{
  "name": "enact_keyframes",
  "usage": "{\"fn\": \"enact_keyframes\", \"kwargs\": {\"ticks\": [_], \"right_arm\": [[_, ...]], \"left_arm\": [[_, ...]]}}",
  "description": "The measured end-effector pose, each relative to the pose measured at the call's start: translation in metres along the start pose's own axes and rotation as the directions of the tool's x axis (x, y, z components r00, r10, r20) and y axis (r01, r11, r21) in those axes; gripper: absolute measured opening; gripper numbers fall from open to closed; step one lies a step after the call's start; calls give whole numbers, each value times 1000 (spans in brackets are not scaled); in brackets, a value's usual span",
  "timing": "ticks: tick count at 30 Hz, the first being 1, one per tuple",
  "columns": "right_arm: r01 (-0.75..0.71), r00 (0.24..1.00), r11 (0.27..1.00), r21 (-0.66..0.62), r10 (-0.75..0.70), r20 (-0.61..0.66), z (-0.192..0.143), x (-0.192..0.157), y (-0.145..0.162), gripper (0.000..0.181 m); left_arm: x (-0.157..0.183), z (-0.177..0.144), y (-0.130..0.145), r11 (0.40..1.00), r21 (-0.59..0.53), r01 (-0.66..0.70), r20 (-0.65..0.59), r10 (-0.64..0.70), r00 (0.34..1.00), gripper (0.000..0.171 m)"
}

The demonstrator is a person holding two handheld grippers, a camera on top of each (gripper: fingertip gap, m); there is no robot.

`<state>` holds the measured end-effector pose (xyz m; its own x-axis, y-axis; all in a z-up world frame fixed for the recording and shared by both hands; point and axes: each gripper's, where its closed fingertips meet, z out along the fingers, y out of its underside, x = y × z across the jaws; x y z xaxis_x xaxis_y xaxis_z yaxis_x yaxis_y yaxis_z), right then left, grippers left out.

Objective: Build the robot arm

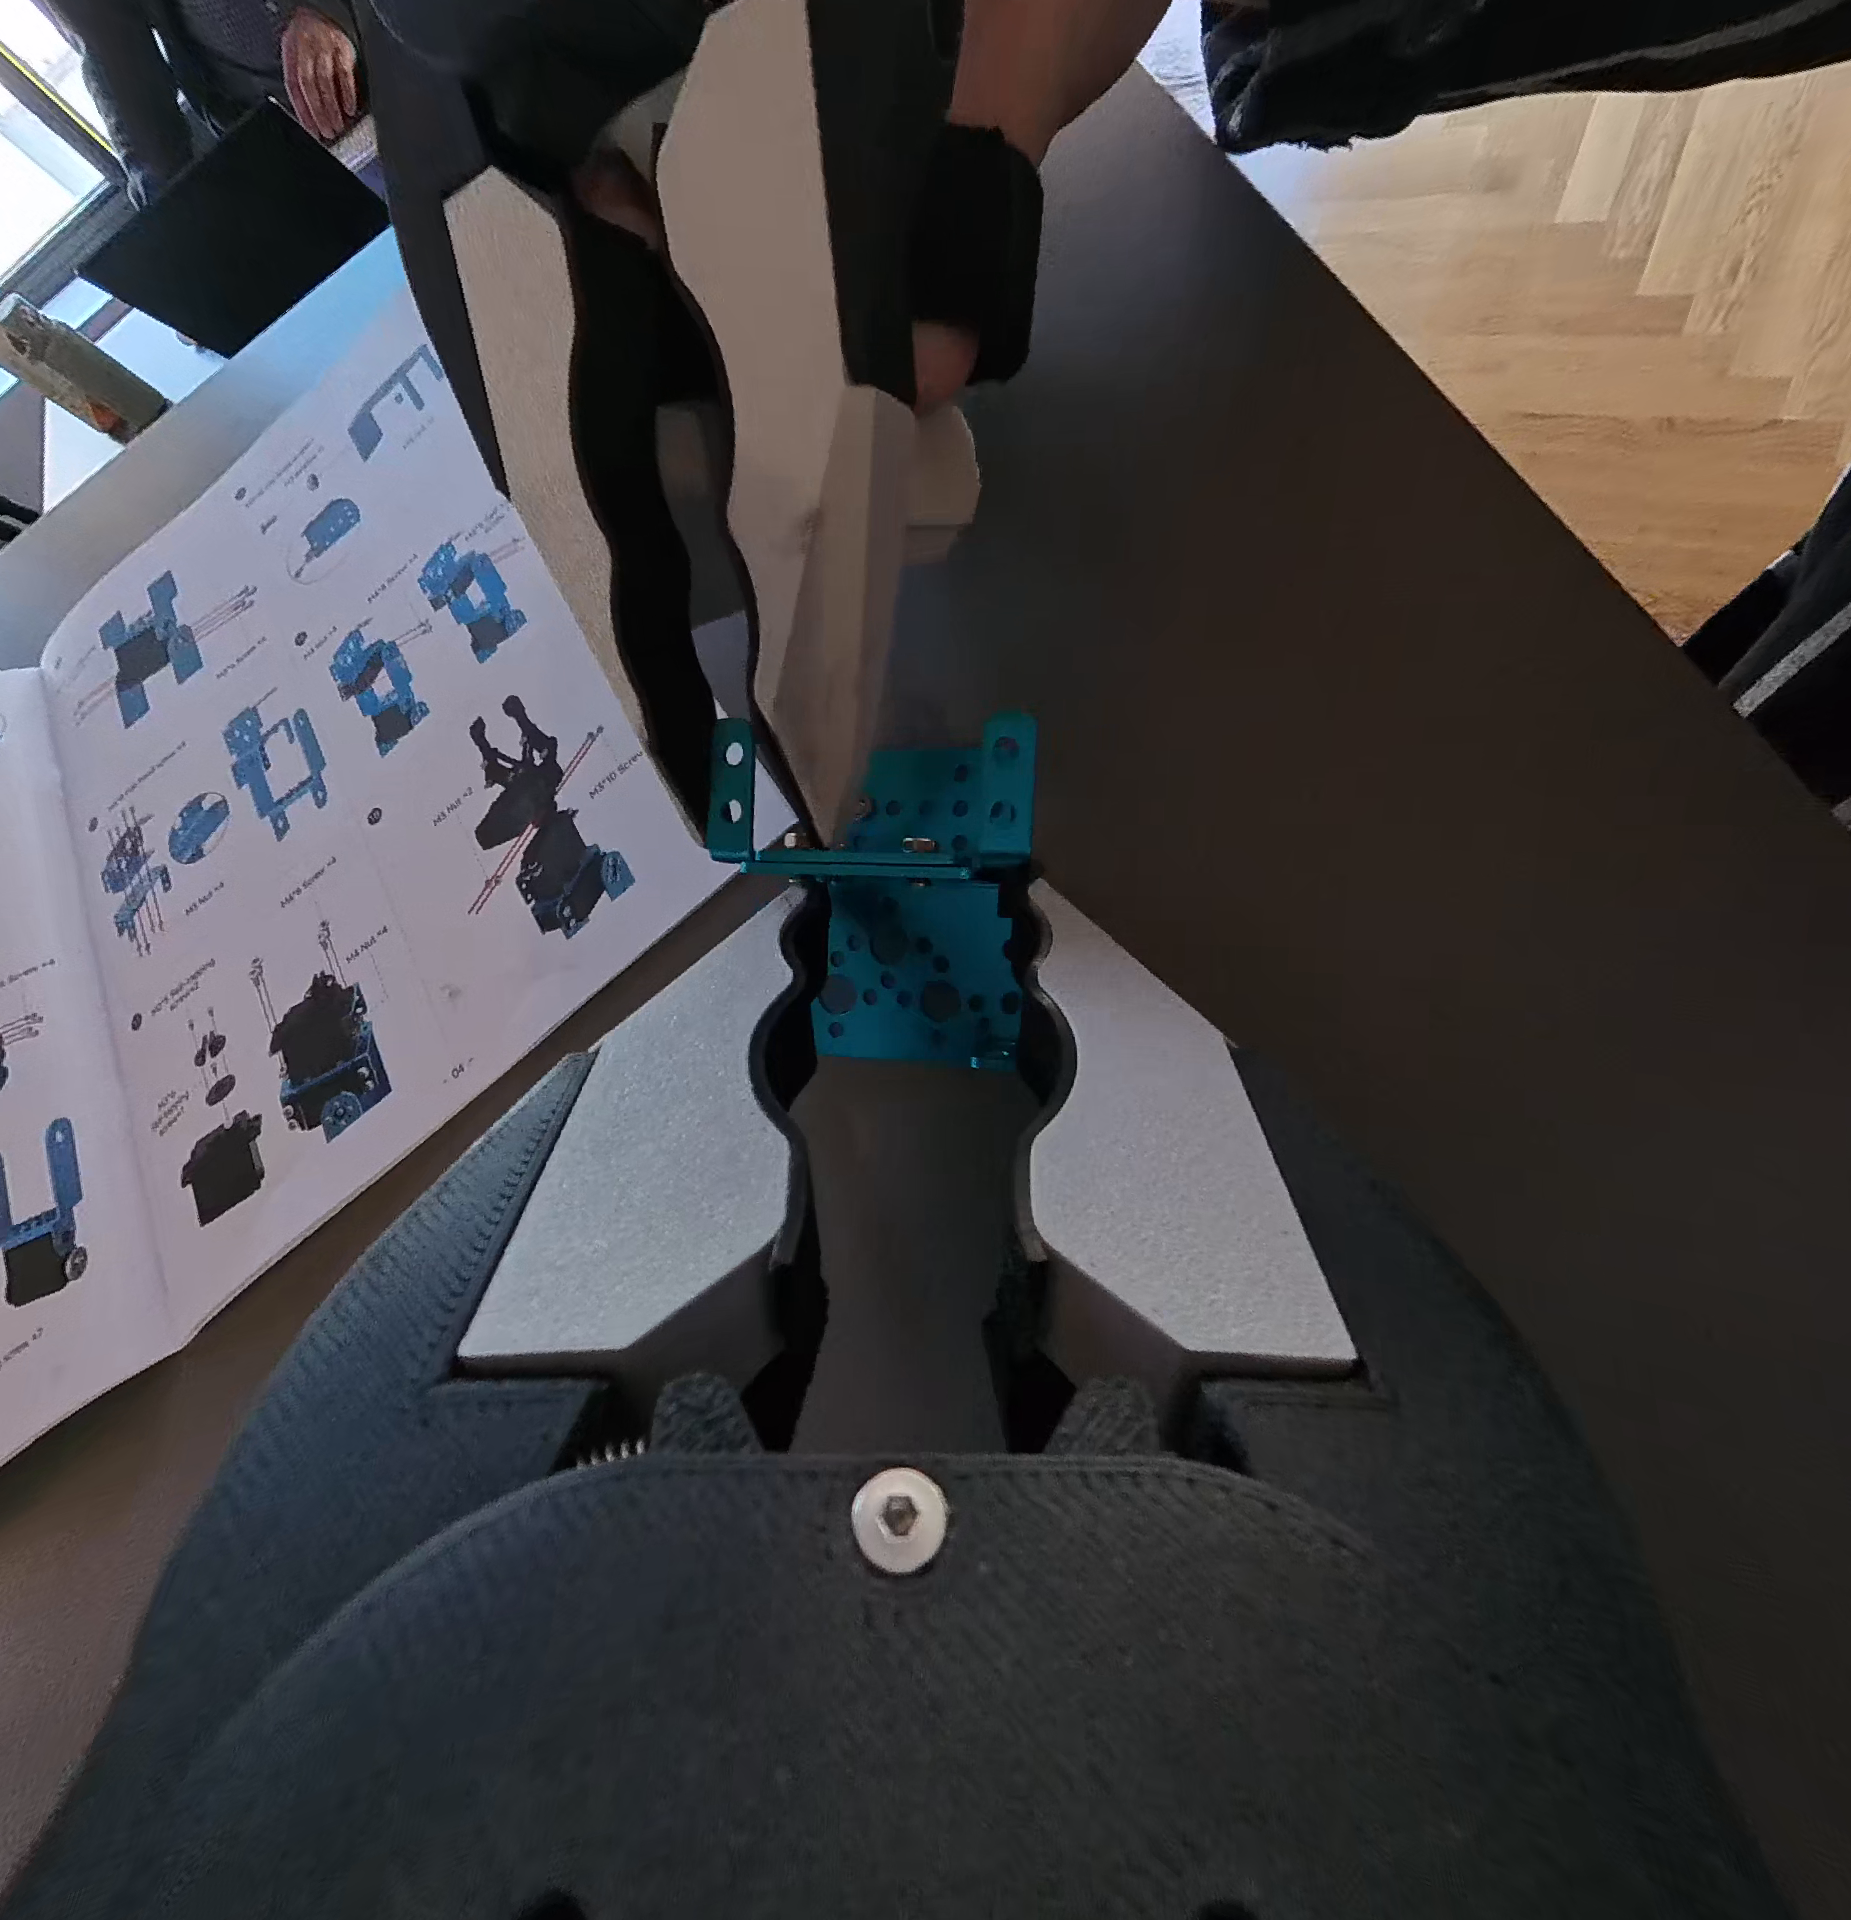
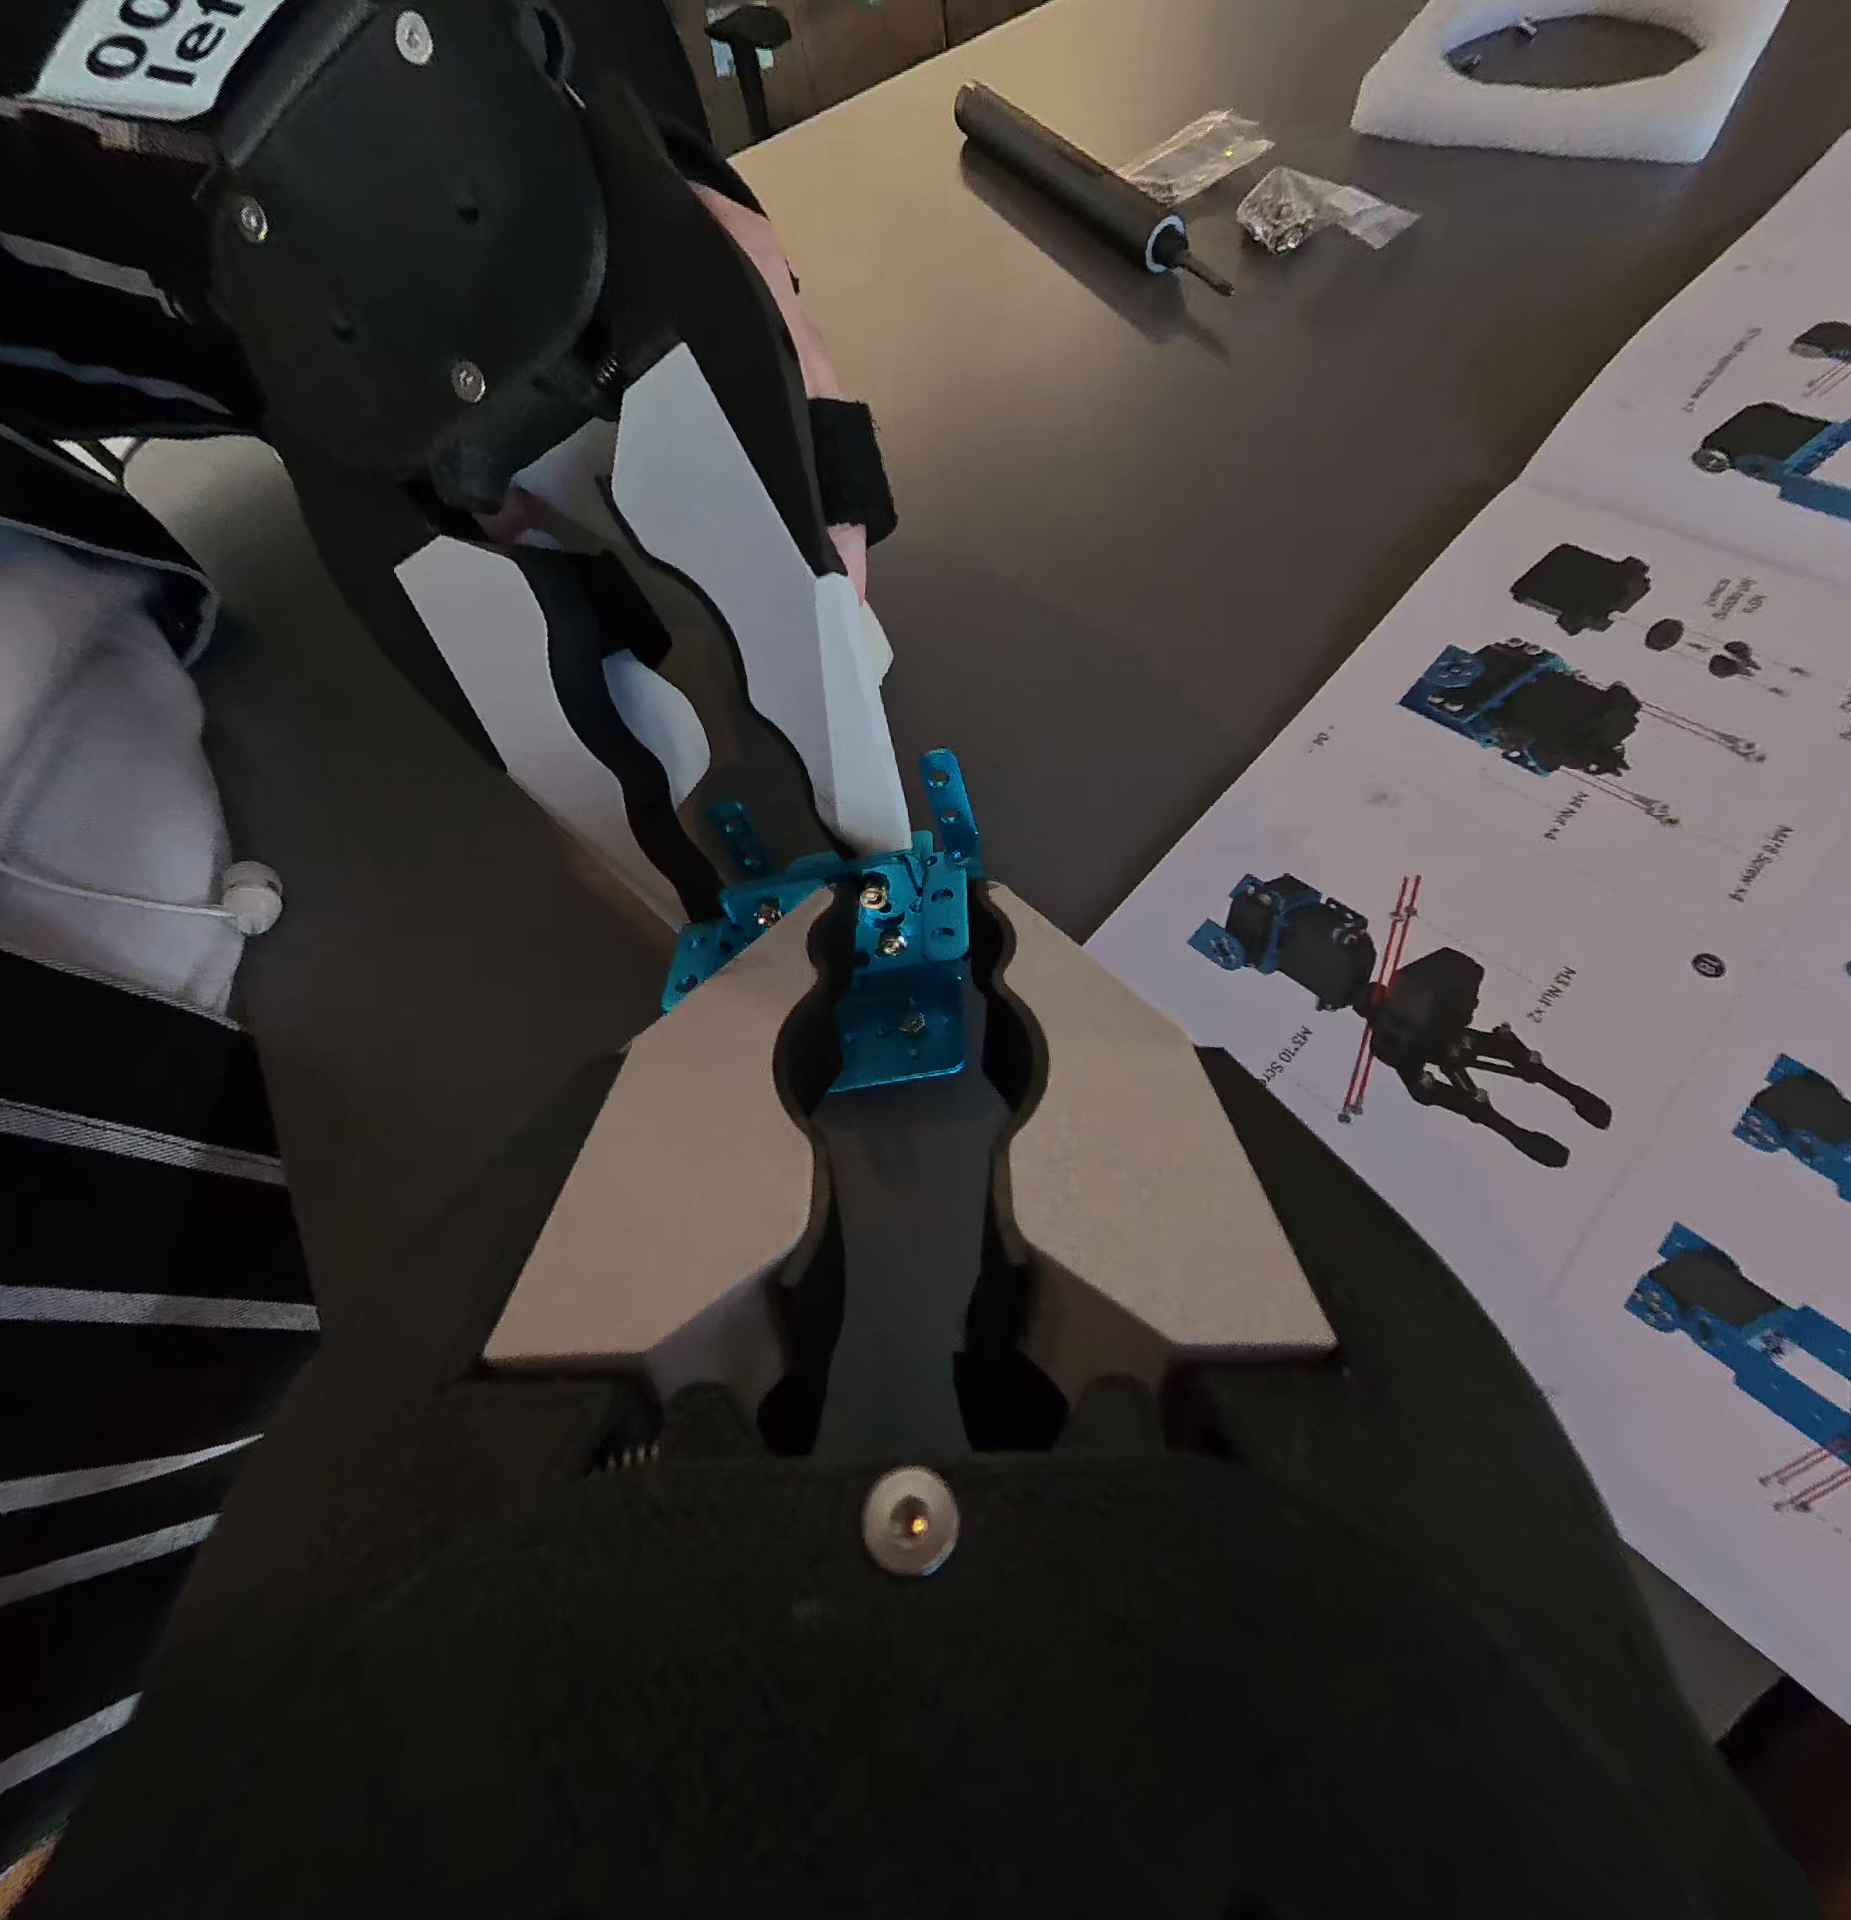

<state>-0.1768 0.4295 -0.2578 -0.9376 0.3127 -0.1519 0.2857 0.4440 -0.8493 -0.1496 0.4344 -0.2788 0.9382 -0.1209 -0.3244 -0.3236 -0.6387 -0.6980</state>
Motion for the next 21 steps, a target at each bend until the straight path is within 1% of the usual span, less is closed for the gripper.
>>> {"fn": "enact_keyframes", "kwargs": {"ticks": [5,11,12,14,15,16,18,20,21], "right_arm": [[-10,1000,1000,-2,10,6,0,-1,0,20],[-95,995,995,42,94,37,-2,-1,-5,19],[-109,993,993,49,107,39,-3,0,-5,17],[-123,992,990,68,120,48,-4,1,-7,8],[-137,990,988,69,133,53,-4,1,-6,8],[-153,987,986,68,149,69,-4,1,-6,10],[-190,977,979,76,181,114,-4,-3,-7,22],[-192,975,978,80,180,134,-5,-5,-7,24],[-173,979,982,77,163,124,-5,-5,-6,24]], "left_arm": [[0,-1,-1,1000,2,-2,2,2,1000,32],[-1,0,-2,1000,0,-8,14,8,1000,31],[-1,0,-2,1000,1,-8,15,8,1000,31],[-1,0,-4,1000,6,-5,13,5,1000,32],[-1,1,-4,1000,5,-4,15,4,1000,32],[-1,1,-4,1000,4,-5,14,5,1000,32],[-2,2,-3,1000,2,-1,14,0,1000,33],[-2,2,-3,1000,4,5,11,-5,1000,33],[-2,2,-3,1000,5,3,11,-4,1000,32]]}}
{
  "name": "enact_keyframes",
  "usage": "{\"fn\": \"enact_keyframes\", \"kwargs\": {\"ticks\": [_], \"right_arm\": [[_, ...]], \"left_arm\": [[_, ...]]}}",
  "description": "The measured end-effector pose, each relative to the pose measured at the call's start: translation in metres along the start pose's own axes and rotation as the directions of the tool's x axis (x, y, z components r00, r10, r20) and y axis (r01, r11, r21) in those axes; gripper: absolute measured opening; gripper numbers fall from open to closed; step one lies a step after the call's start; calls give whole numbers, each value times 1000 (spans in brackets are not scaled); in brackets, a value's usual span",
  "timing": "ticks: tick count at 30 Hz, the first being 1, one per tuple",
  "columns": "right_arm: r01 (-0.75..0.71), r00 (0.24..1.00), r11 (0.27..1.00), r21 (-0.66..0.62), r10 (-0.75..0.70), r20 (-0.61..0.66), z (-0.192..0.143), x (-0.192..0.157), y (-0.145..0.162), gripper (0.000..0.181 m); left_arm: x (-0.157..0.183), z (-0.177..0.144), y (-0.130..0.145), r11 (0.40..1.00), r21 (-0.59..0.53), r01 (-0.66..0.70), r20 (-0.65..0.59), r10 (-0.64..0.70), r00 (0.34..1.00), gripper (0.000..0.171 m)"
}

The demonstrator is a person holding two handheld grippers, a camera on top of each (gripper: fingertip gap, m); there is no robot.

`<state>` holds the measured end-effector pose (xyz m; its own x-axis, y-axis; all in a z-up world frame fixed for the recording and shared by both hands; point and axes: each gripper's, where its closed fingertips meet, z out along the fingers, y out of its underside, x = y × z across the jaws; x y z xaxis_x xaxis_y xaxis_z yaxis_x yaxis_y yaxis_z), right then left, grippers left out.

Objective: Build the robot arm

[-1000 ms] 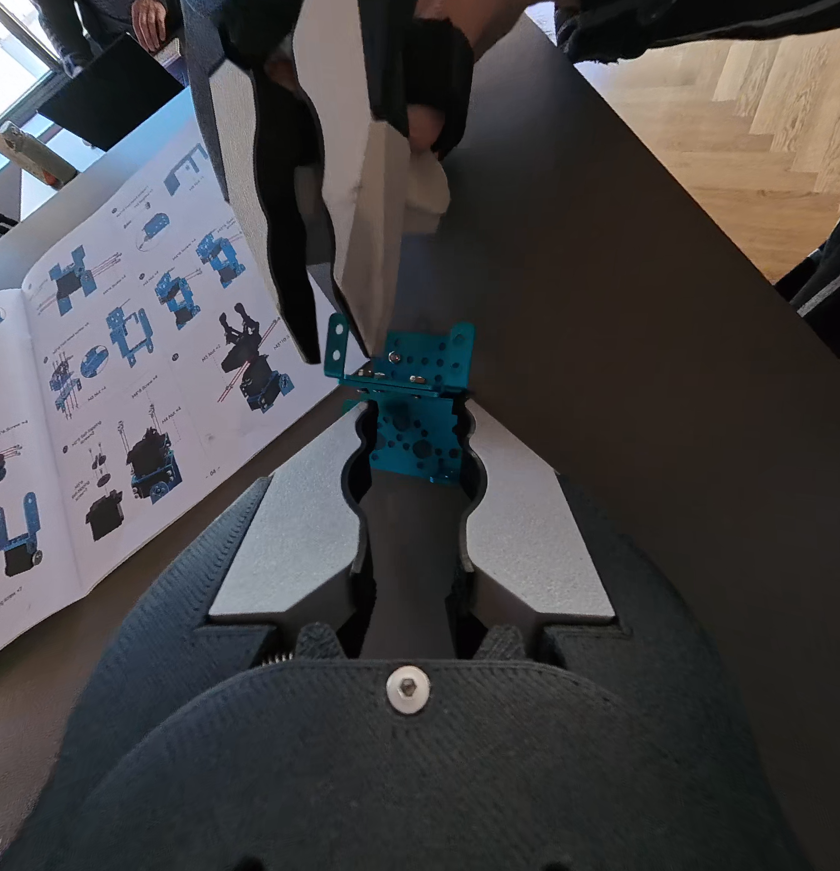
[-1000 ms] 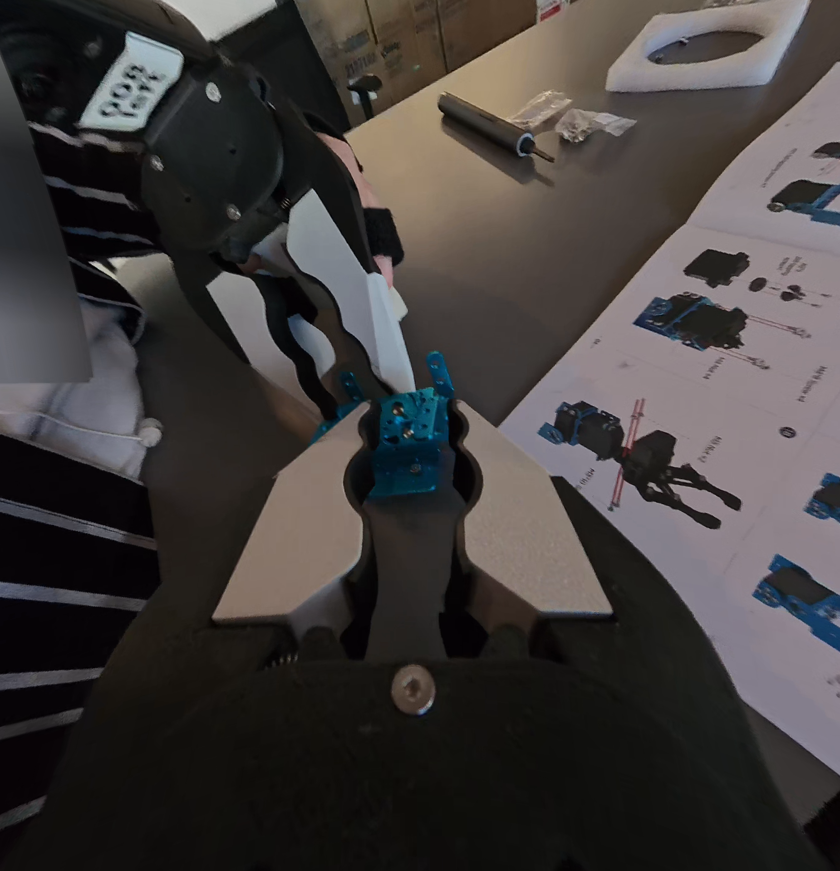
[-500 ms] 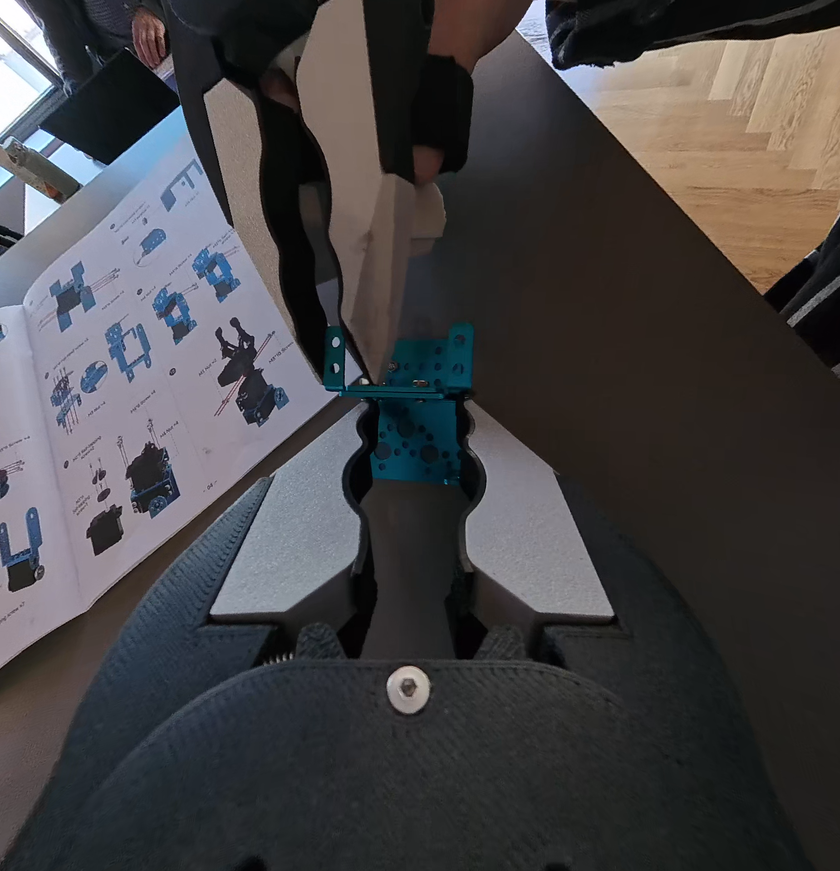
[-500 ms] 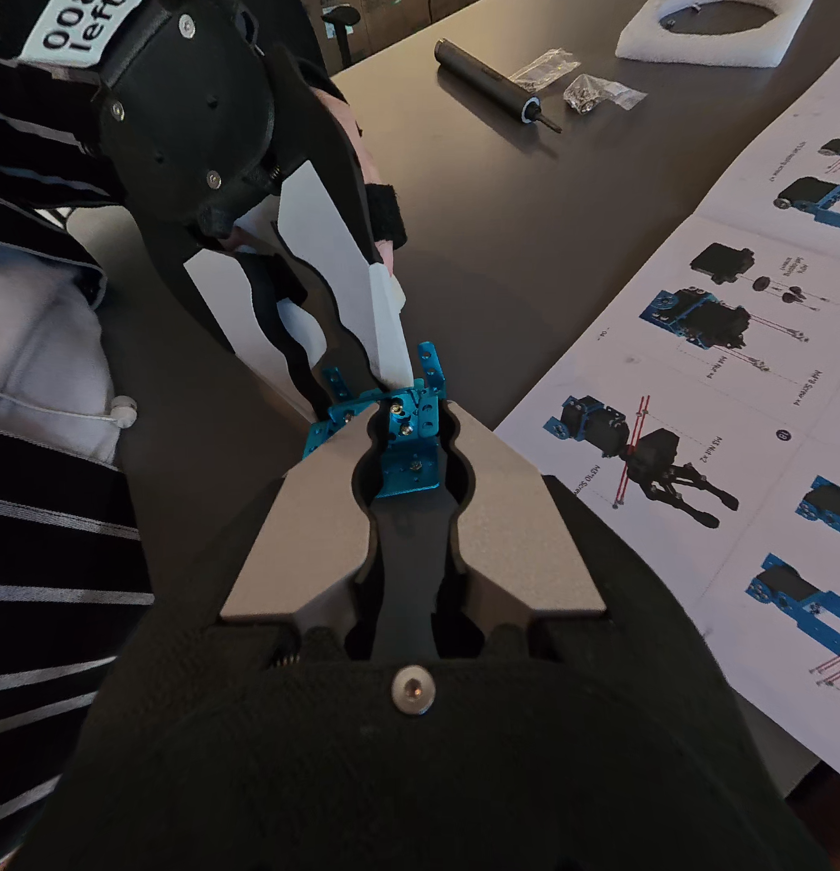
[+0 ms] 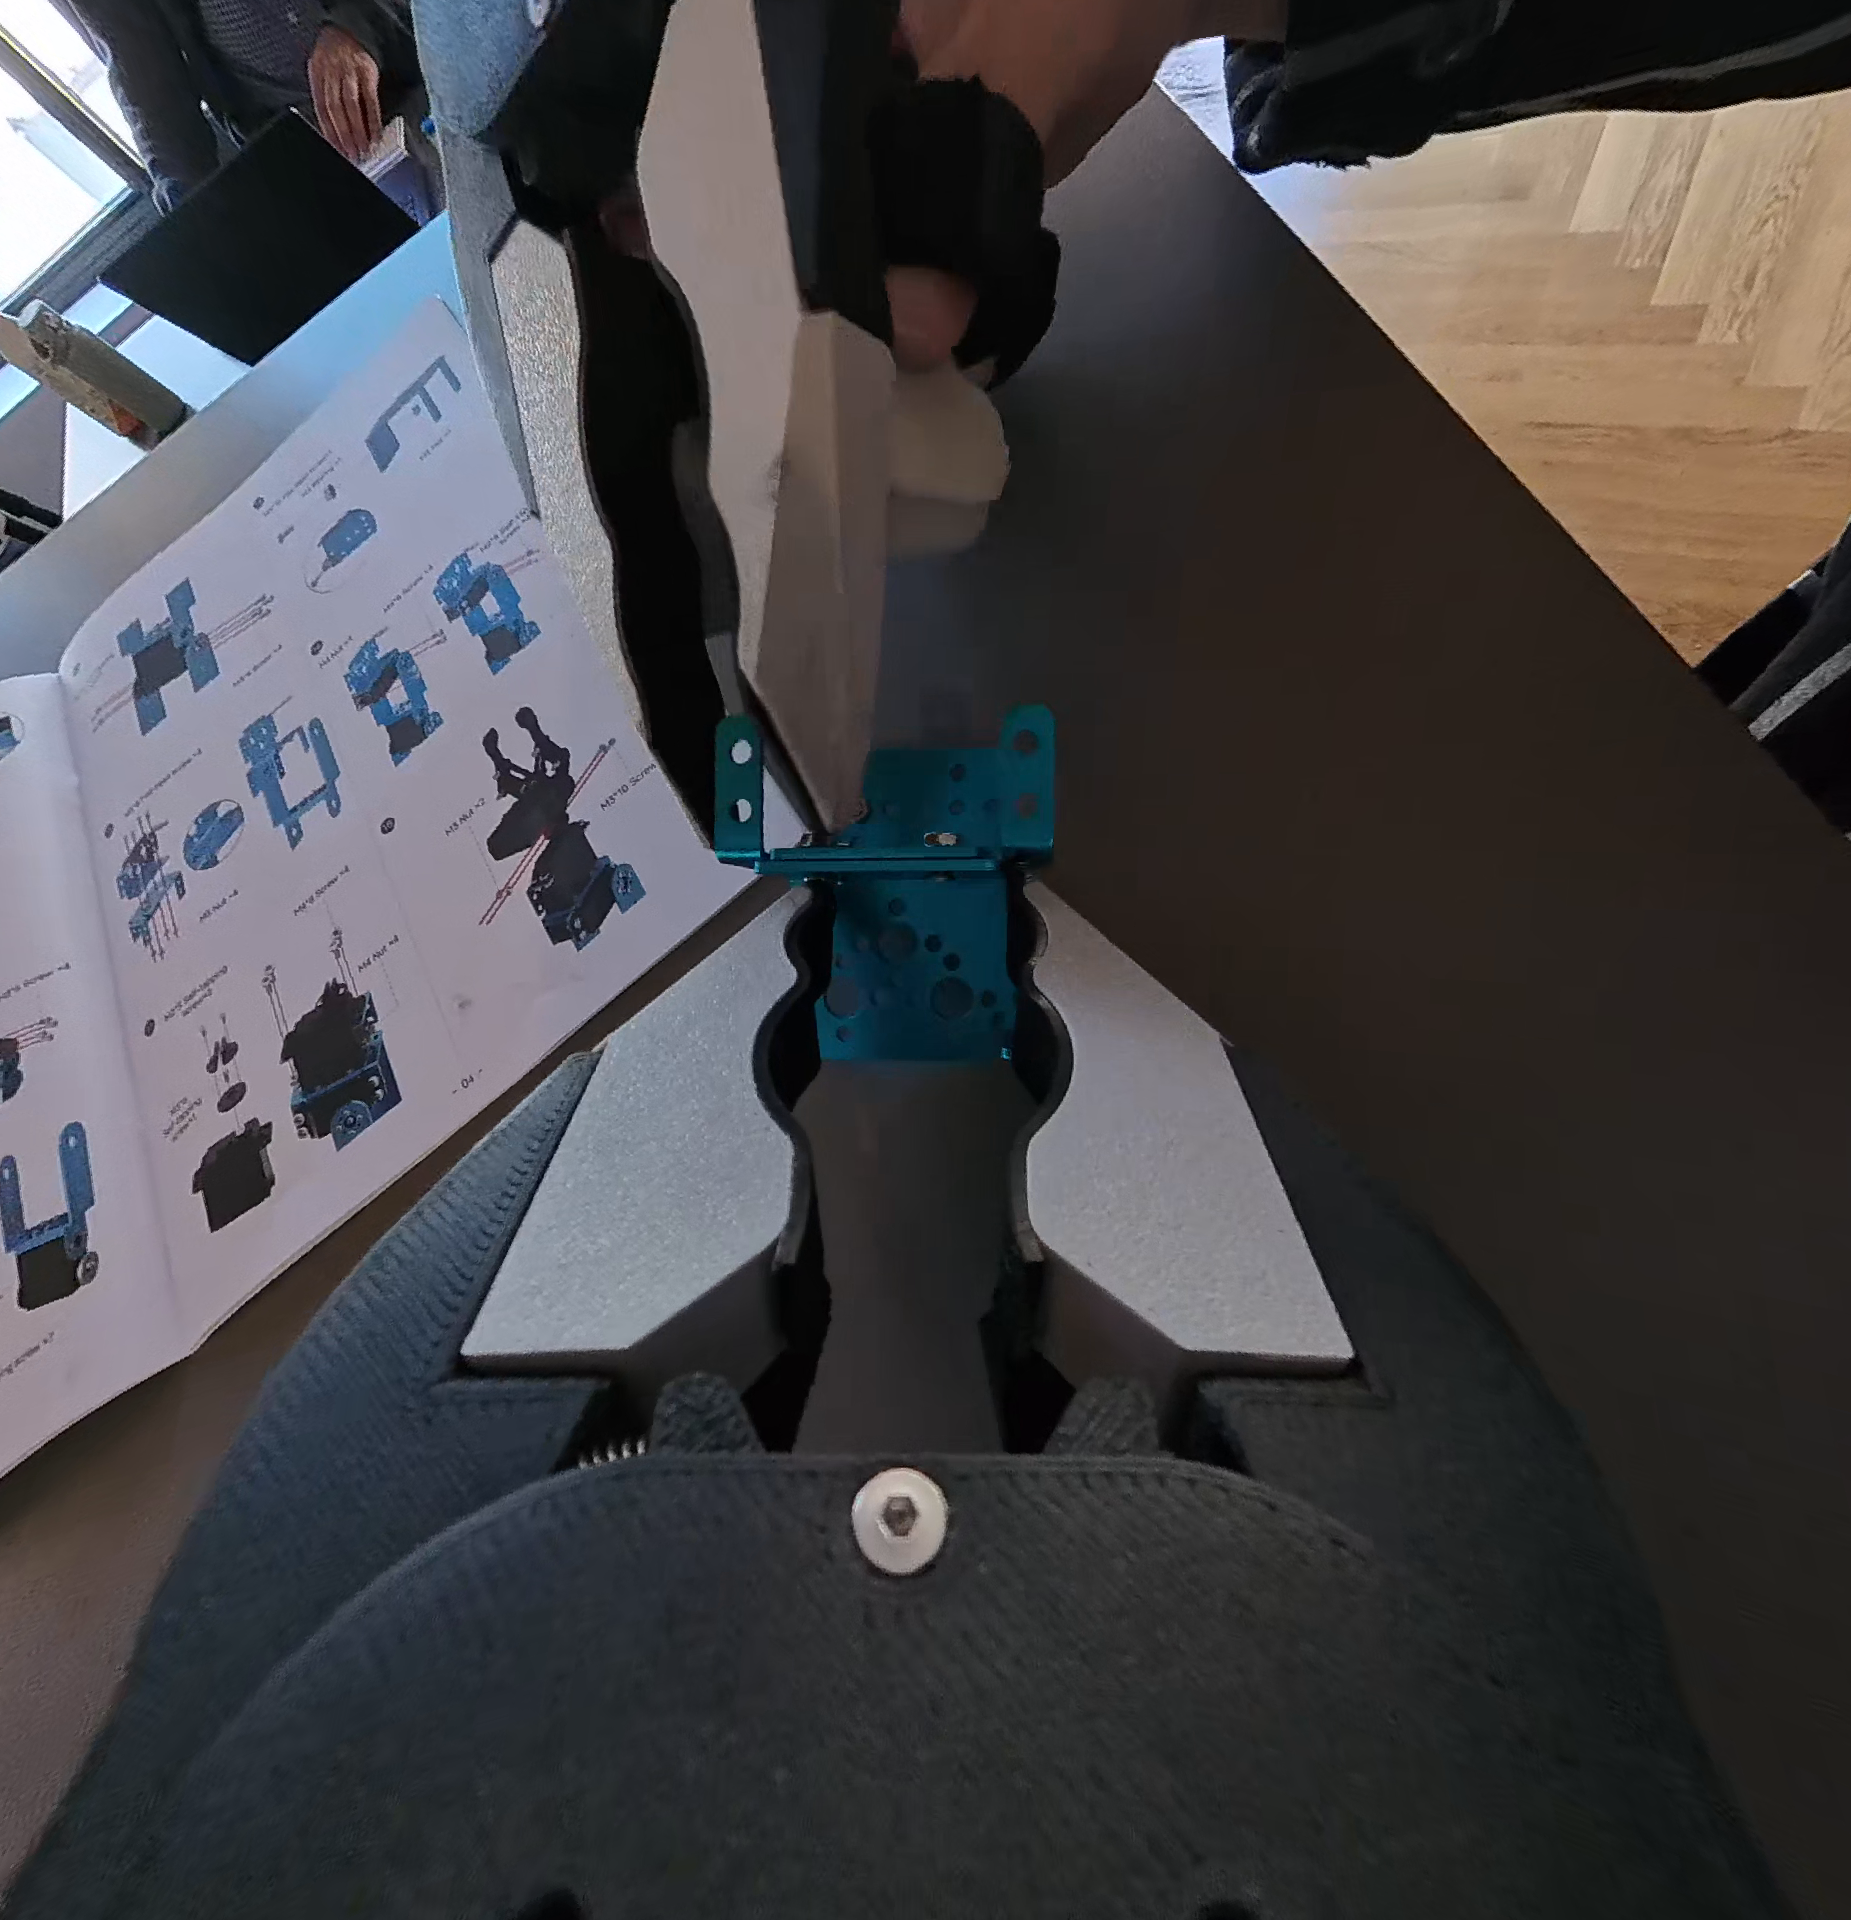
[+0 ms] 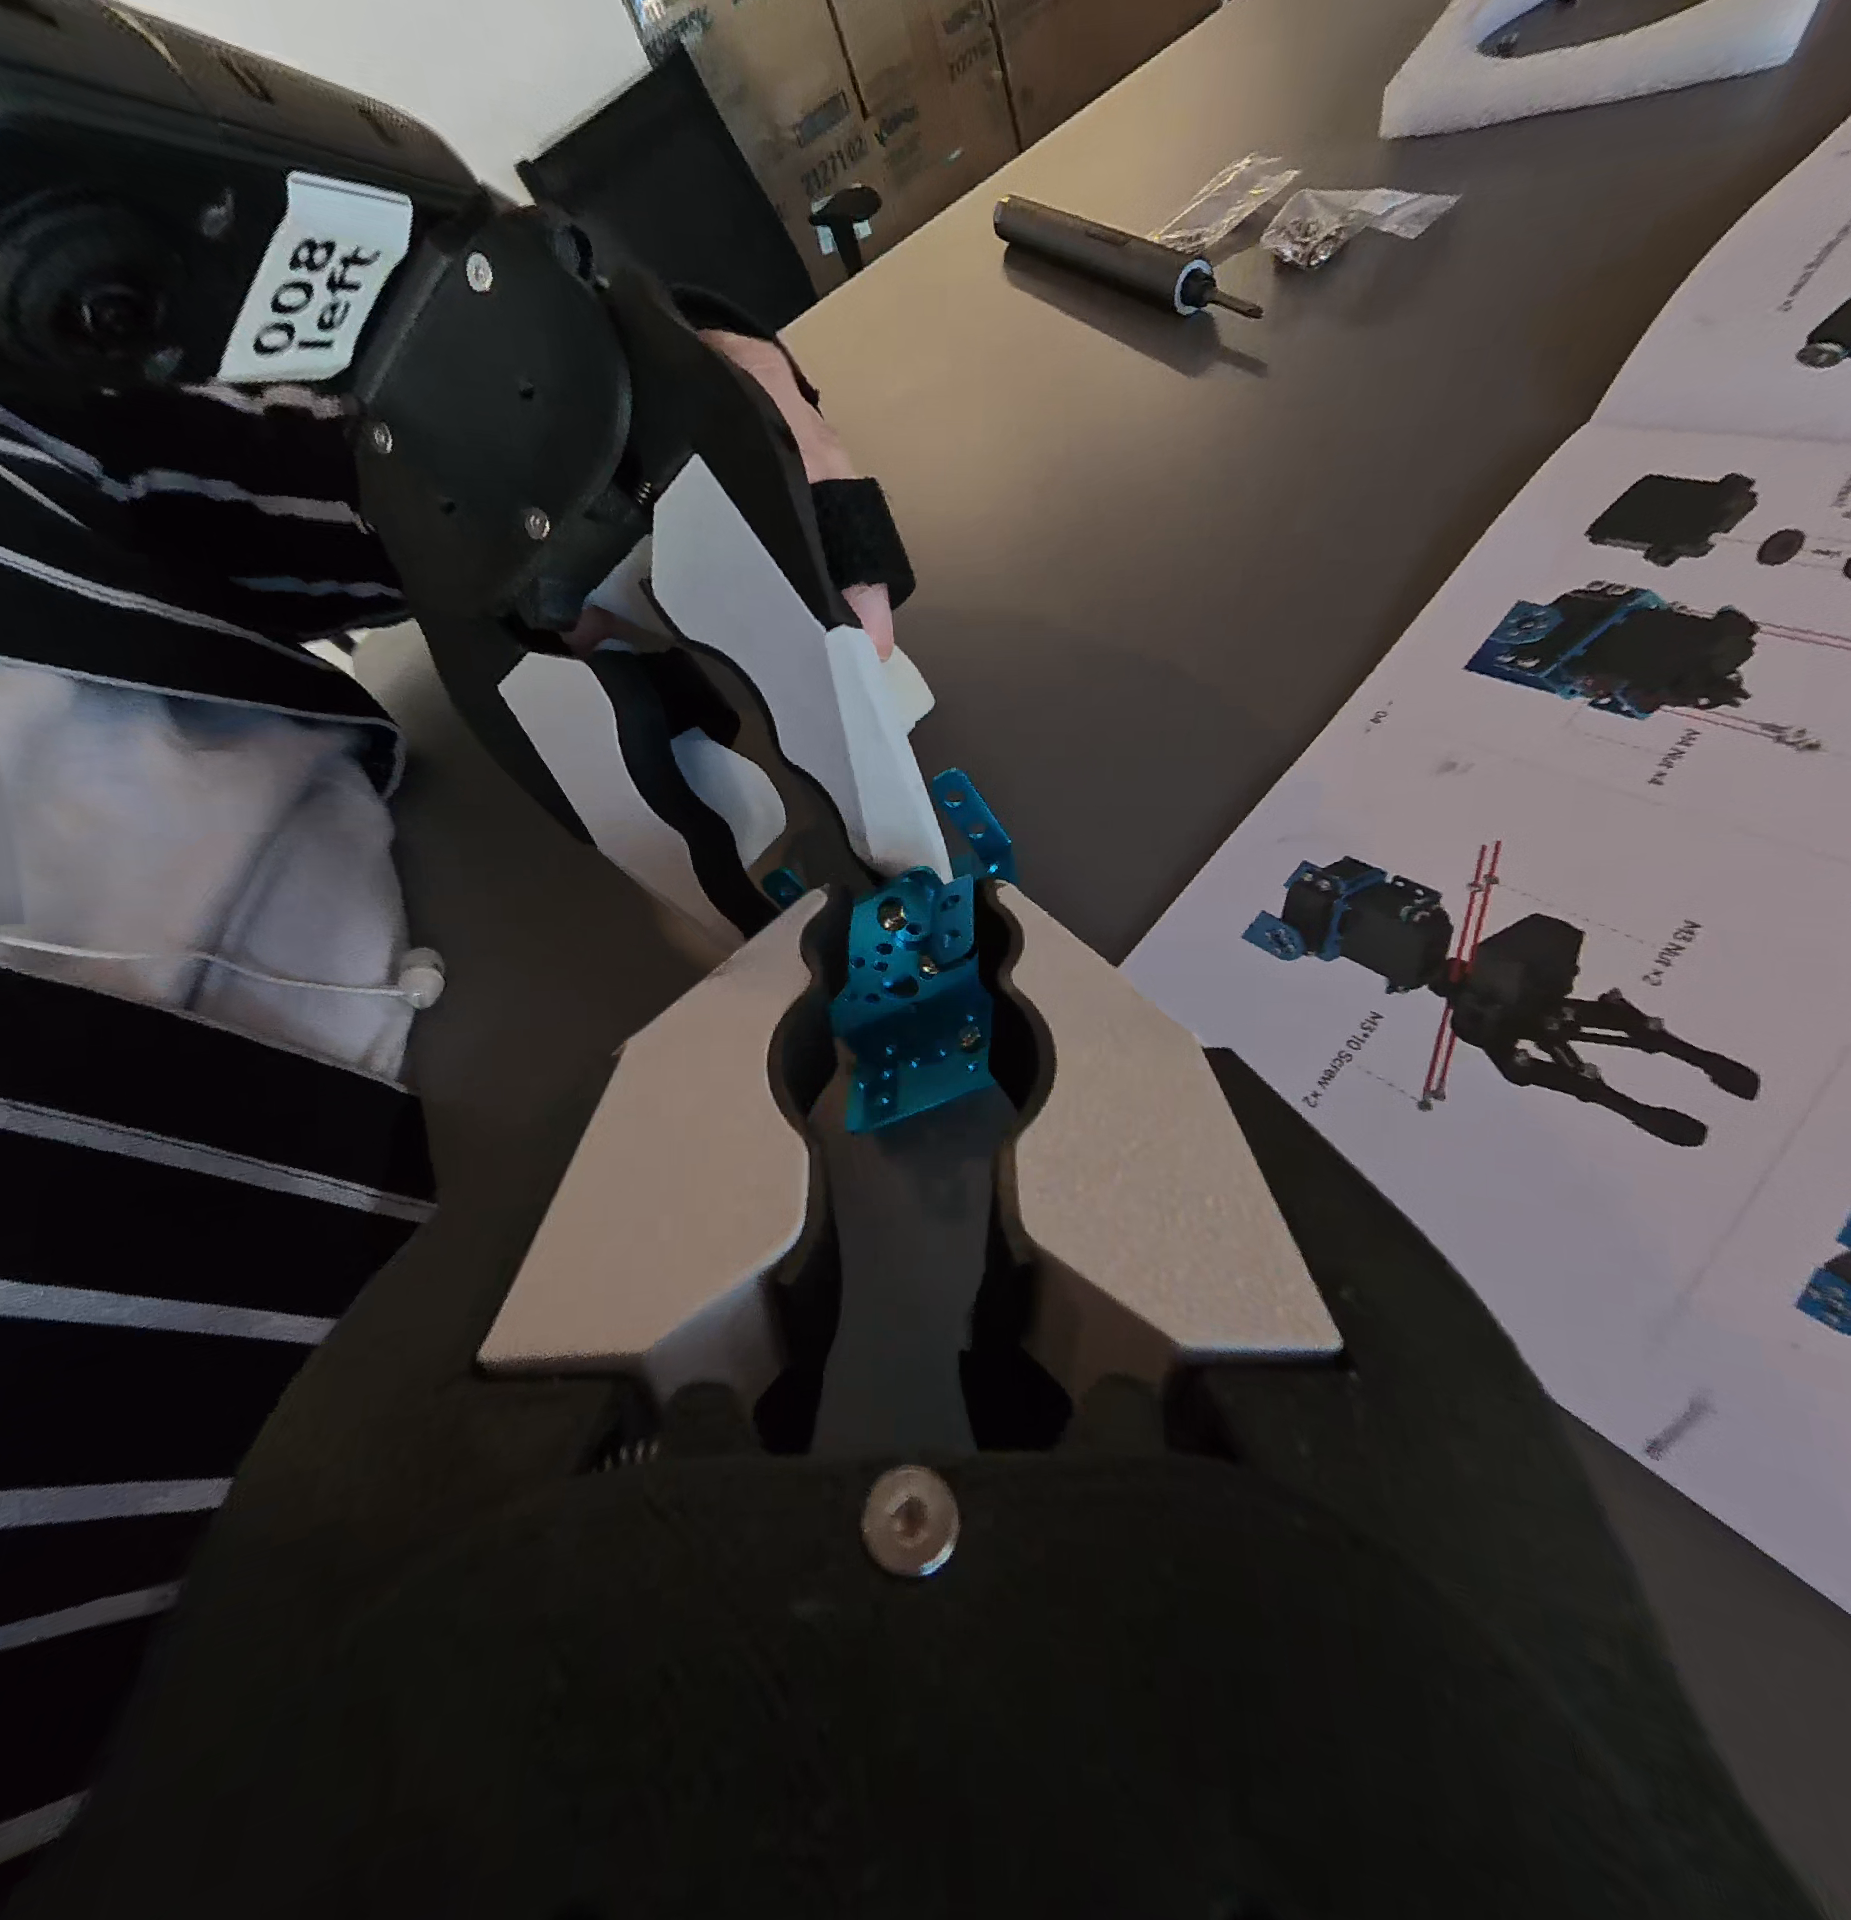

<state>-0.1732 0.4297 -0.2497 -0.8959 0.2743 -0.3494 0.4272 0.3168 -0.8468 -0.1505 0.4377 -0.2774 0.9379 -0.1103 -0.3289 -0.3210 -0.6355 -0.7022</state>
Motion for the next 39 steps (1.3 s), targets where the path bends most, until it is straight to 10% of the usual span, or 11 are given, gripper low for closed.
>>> {"fn": "enact_keyframes", "kwargs": {"ticks": [39], "right_arm": [[67,997,998,-20,-68,-48,-1,5,-1,15]], "left_arm": [[-4,2,-1,1000,-7,-5,-2,5,1000,33]]}}
